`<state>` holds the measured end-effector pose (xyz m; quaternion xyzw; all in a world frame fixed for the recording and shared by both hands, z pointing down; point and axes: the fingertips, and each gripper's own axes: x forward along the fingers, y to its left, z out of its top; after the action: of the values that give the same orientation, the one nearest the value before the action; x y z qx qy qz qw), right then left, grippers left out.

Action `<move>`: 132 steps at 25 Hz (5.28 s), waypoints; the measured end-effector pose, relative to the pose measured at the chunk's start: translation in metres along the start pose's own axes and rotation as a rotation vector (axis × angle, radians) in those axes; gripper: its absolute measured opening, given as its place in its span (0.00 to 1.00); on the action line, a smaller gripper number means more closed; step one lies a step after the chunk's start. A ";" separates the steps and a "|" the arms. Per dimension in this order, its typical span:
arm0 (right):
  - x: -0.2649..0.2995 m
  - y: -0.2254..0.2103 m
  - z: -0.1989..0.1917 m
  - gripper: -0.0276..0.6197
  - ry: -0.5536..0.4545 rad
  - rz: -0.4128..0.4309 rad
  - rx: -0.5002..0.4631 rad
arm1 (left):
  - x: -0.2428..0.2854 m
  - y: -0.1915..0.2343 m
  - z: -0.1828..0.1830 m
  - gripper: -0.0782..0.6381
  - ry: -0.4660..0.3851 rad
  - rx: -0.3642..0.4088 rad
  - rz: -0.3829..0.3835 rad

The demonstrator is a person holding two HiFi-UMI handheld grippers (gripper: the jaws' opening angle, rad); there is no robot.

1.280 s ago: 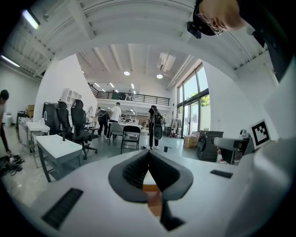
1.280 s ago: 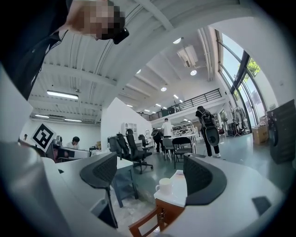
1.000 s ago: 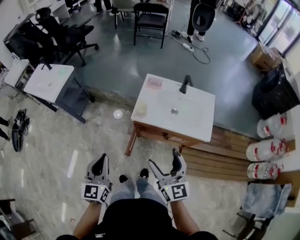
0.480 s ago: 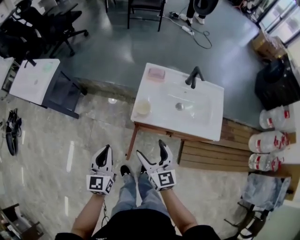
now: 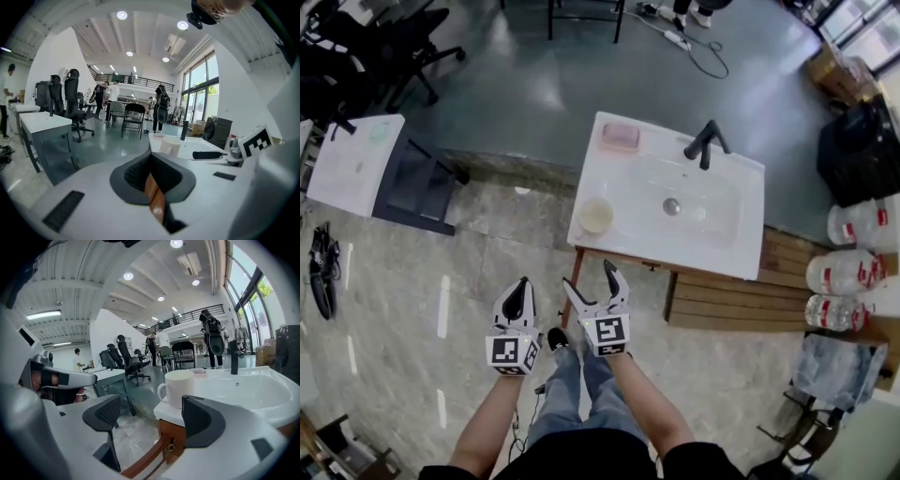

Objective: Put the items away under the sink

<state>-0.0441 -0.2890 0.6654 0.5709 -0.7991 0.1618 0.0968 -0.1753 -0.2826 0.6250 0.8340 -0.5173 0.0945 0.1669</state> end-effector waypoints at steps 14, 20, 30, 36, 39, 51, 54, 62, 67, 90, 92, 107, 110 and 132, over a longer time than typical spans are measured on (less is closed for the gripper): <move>0.083 -0.010 -0.010 0.41 0.029 -0.065 -0.036 | 0.027 0.025 -0.027 0.12 0.046 0.011 0.019; 0.099 -0.015 -0.009 0.29 0.037 -0.086 -0.044 | 0.021 0.025 -0.036 0.12 0.058 0.005 0.023; 0.098 -0.017 0.001 0.11 0.040 -0.104 -0.235 | 0.013 0.031 -0.043 0.12 0.068 0.013 0.036; 0.081 -0.004 0.011 0.10 0.008 -0.020 -0.346 | 0.006 0.035 -0.040 0.12 0.058 0.015 0.051; 0.064 0.004 0.015 0.10 -0.014 0.002 -0.391 | 0.003 0.028 -0.041 0.12 0.056 0.020 0.039; -0.053 0.001 -0.020 0.10 -0.043 0.058 -0.425 | -0.003 -0.081 -0.061 0.12 0.013 0.000 -0.129; -0.080 -0.013 -0.056 0.10 -0.033 0.049 -0.413 | -0.003 -0.118 -0.073 0.12 -0.010 -0.004 -0.208; -0.084 -0.069 -0.203 0.10 0.030 -0.006 -0.390 | 0.006 -0.190 -0.148 0.12 -0.085 -0.005 -0.355; -0.044 -0.093 -0.284 0.10 0.024 0.006 -0.393 | 0.027 -0.209 -0.216 0.12 -0.104 0.020 -0.426; 0.111 -0.200 -0.327 0.21 -0.113 -0.132 -0.279 | 0.083 -0.175 -0.307 0.12 -0.097 0.052 -0.477; 0.095 -0.199 -0.334 0.23 -0.084 -0.163 -0.218 | 0.075 -0.180 -0.301 0.12 -0.073 0.053 -0.489; -0.128 -0.115 -0.165 0.06 0.044 -0.255 -0.003 | -0.038 -0.179 -0.081 0.12 0.011 0.012 -0.366; -0.171 -0.099 -0.094 0.06 0.005 -0.250 -0.015 | -0.063 -0.174 -0.011 0.12 -0.031 0.038 -0.327; -0.341 -0.015 0.196 0.06 -0.388 -0.316 -0.131 | -0.214 -0.119 0.191 0.12 -0.323 0.191 -0.126</move>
<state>0.0878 -0.0652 0.3703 0.7015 -0.7124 -0.0200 0.0028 -0.1680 -0.1279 0.3555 0.8810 -0.4730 -0.0026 0.0076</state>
